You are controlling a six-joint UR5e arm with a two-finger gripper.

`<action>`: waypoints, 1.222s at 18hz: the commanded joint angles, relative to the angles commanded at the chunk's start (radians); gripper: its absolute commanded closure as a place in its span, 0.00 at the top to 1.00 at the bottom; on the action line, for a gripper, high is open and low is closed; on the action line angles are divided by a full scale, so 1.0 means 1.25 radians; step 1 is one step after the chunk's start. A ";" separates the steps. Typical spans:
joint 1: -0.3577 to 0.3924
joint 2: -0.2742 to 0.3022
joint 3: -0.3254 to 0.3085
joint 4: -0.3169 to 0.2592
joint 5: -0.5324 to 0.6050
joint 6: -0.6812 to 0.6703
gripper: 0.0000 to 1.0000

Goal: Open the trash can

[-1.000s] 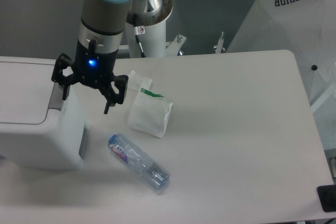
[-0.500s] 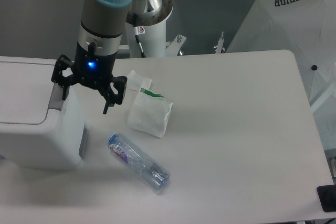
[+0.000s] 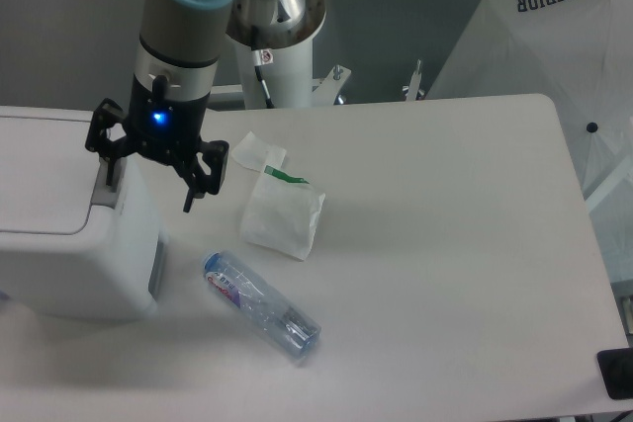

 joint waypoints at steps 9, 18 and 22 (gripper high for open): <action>-0.001 -0.001 -0.004 0.005 0.000 0.000 1.00; 0.009 -0.002 0.000 0.081 0.027 0.009 1.00; 0.070 -0.007 -0.001 0.108 0.082 0.016 1.00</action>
